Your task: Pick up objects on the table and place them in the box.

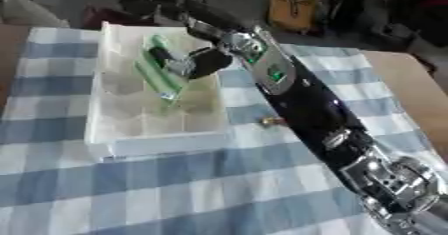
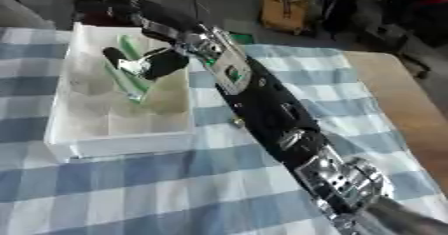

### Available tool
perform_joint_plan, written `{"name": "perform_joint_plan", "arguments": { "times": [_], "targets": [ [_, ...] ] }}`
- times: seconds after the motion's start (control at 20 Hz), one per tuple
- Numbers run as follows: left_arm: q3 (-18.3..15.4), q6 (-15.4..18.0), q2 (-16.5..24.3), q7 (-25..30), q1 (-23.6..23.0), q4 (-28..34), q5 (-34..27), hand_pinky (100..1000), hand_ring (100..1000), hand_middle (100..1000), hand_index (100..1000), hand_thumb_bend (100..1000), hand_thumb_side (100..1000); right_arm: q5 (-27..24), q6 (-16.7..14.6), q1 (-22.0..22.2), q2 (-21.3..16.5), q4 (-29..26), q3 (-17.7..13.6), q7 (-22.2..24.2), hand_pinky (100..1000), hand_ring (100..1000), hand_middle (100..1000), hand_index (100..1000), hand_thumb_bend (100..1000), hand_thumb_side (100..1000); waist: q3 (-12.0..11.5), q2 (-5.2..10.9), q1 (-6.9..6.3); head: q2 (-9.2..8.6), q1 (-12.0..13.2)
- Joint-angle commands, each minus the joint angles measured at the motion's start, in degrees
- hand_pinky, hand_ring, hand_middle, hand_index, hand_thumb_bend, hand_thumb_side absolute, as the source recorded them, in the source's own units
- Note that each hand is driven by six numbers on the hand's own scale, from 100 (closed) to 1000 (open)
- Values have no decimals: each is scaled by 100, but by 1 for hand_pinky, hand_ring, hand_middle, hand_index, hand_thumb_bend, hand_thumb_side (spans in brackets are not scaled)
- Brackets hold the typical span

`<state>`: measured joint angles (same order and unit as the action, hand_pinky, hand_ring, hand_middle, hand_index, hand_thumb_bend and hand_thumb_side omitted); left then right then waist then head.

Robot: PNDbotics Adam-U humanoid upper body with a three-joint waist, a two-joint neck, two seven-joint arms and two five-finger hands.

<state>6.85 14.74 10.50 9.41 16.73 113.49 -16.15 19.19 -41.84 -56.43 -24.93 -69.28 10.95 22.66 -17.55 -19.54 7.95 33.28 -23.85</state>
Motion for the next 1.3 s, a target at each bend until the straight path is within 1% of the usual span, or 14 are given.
{"name": "perform_joint_plan", "arguments": {
  "times": [0.05,0.3,0.35,0.4,0.45,0.55,0.6,0.7,0.85,0.95,1.05,1.1,1.25,1.3],
  "targets": [
    [-12,-13,2,4,85,111,-30,477,1000,970,810,266,726,-141,-570,-51,-93,35,-137,801,903,886,970,1000,100,571,27,144,-33,-50,20],
    [-76,-8,16,-17,61,111,-5,477,1000,969,805,265,725,-479,-218,188,-270,-145,-298,782,832,851,908,1000,100,617,177,157,-56,-90,152],
    [-98,1,23,-32,46,111,6,476,1000,968,802,261,724,-556,-142,281,-329,-243,-344,729,620,755,821,959,100,599,232,156,-70,-95,196],
    [-129,15,34,-54,23,111,23,476,1000,968,802,261,724,-636,-64,397,-409,-361,-382,659,620,755,821,959,100,599,316,155,-93,-95,251],
    [-153,36,51,-72,-6,111,45,474,1000,967,798,252,721,-724,-6,531,-493,-497,-403,578,257,512,682,877,100,548,394,156,-119,-97,303],
    [-203,100,88,-103,-80,111,98,473,1000,966,797,250,721,-895,22,804,-698,-770,-435,411,193,468,641,850,100,511,590,154,-184,-100,417],
    [-224,131,106,-115,-119,111,126,472,1000,966,796,246,719,-974,34,932,-804,-899,-469,332,100,374,538,765,100,316,691,152,-219,-103,468],
    [-261,192,132,-139,-190,111,187,472,1000,965,796,243,718,-1151,29,1218,-1002,-1185,-518,156,100,327,474,694,100,327,889,149,-283,-107,569],
    [-270,231,149,-154,-246,111,248,470,1000,966,795,238,717,-1397,74,1619,-1201,-1586,-656,-91,100,194,242,435,100,449,1095,144,-344,-84,644],
    [-252,250,151,-126,-277,111,290,469,1000,966,795,234,716,-1568,147,1897,-1355,-1864,-847,-261,100,203,241,433,100,455,1266,128,-408,-70,702],
    [-259,275,147,-121,-296,111,324,468,1000,966,795,233,715,-1735,260,2168,-1468,-2135,-1014,-428,100,282,314,512,100,420,1342,105,-445,-47,705],
    [-258,279,144,-116,-312,111,343,467,1000,967,794,233,717,-1822,331,2300,-1541,-2276,-1044,-484,128,393,429,653,100,323,1363,96,-460,-40,686],
    [-252,296,130,-104,-324,111,383,466,1000,968,794,234,721,-1865,342,2473,-1712,-2685,-984,-408,622,723,784,985,100,682,1379,63,-474,-30,636],
    [-254,293,123,-105,-325,111,397,466,1000,968,794,234,721,-1819,283,2527,-1741,-2823,-960,-335,622,723,784,985,100,682,1386,49,-471,-9,616]
  ]
}}
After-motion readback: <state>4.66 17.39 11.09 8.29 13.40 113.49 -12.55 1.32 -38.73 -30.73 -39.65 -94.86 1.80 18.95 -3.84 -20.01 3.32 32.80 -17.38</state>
